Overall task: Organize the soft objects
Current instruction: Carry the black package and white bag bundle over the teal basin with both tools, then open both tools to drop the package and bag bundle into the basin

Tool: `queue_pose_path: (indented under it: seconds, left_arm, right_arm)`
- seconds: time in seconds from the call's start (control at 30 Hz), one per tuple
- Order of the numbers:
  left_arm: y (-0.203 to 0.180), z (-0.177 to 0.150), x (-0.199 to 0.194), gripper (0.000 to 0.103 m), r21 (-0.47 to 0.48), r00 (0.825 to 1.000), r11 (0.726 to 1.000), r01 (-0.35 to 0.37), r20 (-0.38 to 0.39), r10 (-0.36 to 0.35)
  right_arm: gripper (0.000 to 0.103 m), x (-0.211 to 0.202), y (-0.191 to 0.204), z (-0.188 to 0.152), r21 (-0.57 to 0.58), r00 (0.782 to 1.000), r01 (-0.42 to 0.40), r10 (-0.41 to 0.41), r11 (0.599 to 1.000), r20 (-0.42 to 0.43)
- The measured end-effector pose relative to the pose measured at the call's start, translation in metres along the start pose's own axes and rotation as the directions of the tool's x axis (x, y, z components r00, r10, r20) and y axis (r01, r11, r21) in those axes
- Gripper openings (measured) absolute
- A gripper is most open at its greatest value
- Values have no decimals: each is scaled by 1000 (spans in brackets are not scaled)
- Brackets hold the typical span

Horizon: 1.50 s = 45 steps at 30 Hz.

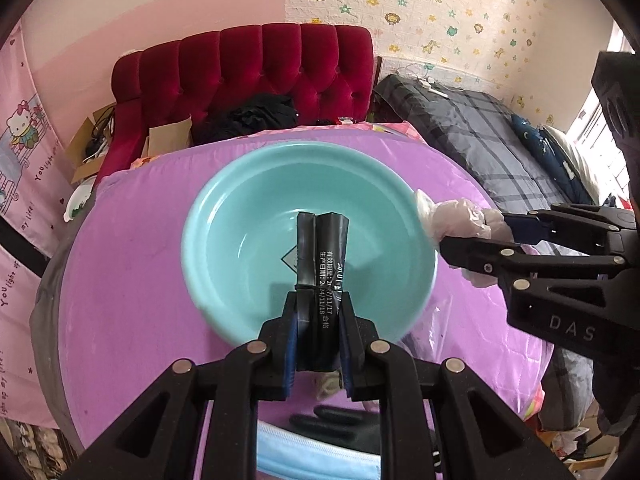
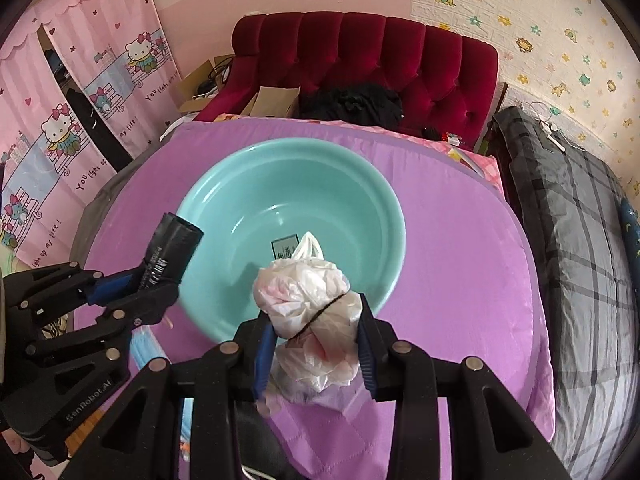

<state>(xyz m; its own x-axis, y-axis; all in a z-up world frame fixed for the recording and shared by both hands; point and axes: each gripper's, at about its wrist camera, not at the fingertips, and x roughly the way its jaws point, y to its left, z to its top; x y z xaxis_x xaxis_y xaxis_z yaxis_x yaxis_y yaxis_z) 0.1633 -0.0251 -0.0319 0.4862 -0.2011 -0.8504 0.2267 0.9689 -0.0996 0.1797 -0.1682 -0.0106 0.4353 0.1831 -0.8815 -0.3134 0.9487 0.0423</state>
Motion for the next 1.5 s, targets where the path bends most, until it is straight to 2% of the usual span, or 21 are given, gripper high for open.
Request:
queue_pose_path:
  seconds: [0.3,0.37,0.53,0.77,0.97,1.17,1.3,1.37,1.4,1.43,1.47,1.5]
  left_arm:
    - [10,21,41,19,15,999,1000,-1,-33,2]
    - [13,24,49,19,12,999,1000,14,-34,-14]
    - [21,30,75,19,5,998,1000,3,-59,-2]
    - [30,33,106,20,-20,996,1000,2,-92,-4]
    - [34,33,125,20,-18,993,1000,-15,-115,13]
    - [33,33,126,23,-13,993,999,-30,-118,28]
    - [35,33,128,34,-18,990,999,-45,-137,42]
    - [35,33,127,42,-24,989,999,-39,-143,35]
    - [35,33,127,55,-26,989,999,-43,-140,39]
    - [36,32,124,73,-28,990,998,-56,-129,52]
    - [37,32,123,82,-33,992,998,-62,-115,58]
    - [38,32,120,95,-40,993,997,-64,-101,60]
  right_arm:
    - [39,42,-2,29,33,999,-27,28,999,-23]
    - [39,53,-4,33,45,999,-33,34,998,-35]
    - [39,78,-11,40,81,997,-56,61,995,-52]
    - [40,109,-15,48,112,996,-46,55,993,-72]
    - [40,132,-17,50,129,994,-40,52,991,-94]
    - [43,137,-16,51,132,993,-52,65,990,-99]
    - [48,135,-14,53,117,995,-37,47,992,-92]
    - [57,131,-12,53,108,996,-30,39,994,-83]
    - [61,129,-12,54,103,996,-25,33,994,-78]
    - [62,128,-12,54,98,997,-21,28,995,-73]
    - [67,126,-12,55,96,997,-16,22,995,-68]
    - [73,124,-12,55,95,998,-13,18,995,-62]
